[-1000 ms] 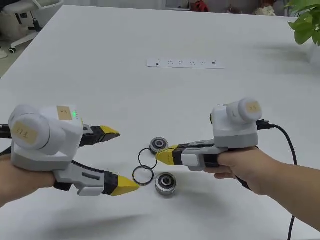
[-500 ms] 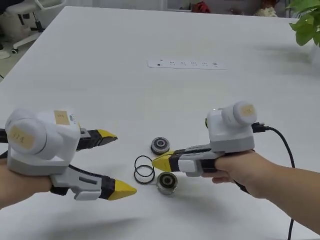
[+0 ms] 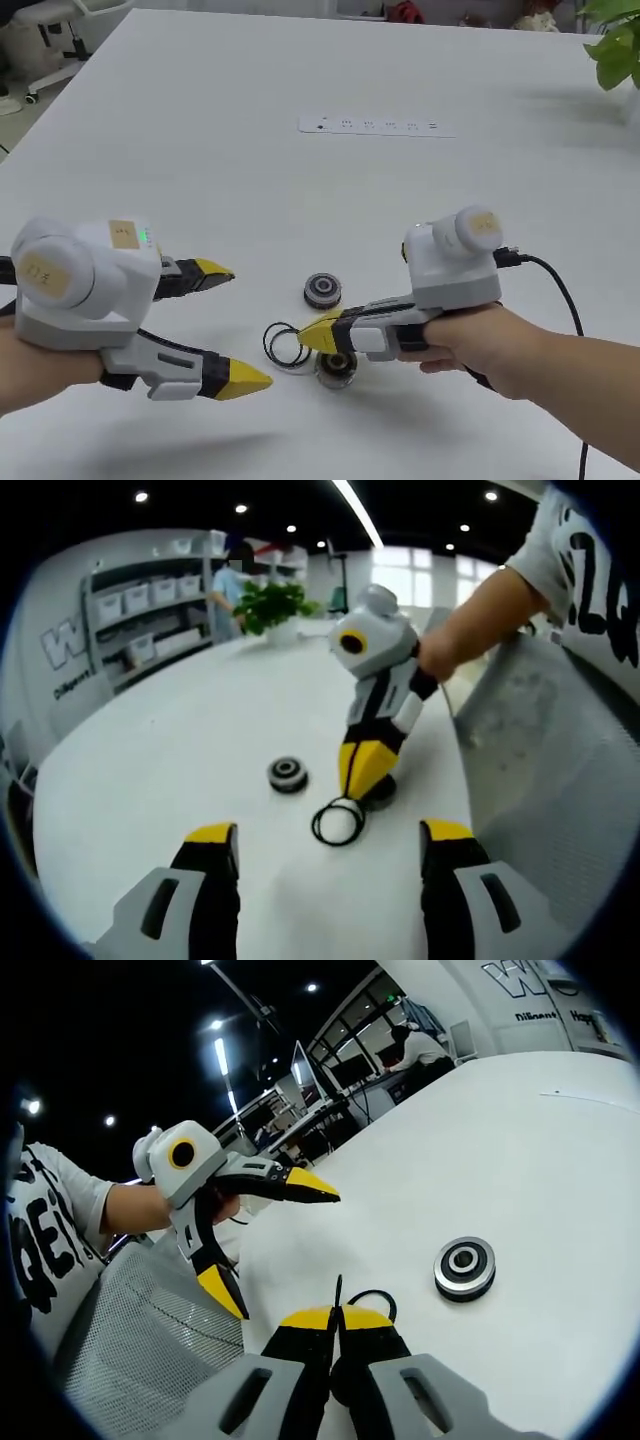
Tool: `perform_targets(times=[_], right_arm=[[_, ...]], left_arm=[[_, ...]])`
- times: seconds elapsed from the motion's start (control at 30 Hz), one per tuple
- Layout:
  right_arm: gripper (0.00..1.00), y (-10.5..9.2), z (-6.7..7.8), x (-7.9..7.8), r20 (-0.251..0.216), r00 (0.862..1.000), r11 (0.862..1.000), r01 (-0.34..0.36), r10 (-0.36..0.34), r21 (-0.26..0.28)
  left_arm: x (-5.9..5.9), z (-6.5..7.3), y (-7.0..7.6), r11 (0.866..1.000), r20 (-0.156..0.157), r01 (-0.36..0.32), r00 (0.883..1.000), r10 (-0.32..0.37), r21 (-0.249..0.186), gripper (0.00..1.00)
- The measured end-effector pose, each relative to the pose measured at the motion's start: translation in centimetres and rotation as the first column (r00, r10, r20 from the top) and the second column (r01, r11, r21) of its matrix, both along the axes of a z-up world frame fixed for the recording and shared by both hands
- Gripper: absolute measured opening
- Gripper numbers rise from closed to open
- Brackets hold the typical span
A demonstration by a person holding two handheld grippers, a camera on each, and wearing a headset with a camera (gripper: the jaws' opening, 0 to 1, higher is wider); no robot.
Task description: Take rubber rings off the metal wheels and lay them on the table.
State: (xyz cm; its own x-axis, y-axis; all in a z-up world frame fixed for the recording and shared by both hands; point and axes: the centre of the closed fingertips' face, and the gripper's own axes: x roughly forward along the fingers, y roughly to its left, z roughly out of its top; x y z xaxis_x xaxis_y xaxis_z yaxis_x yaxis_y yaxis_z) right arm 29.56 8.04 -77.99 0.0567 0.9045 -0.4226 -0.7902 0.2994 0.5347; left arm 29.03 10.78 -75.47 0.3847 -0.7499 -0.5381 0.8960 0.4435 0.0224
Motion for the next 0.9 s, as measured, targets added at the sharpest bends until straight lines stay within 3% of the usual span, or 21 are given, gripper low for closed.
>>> perform_targets(times=[0.9], right_arm=[[0.01,-0.48,-0.74,0.47,-0.001,1.000,0.999,0.024,-0.024,-0.021]], left_arm=[[-0.47,-0.67,-0.09,1.000,-0.029,0.010,1.000,-0.010,0.012,0.74]])
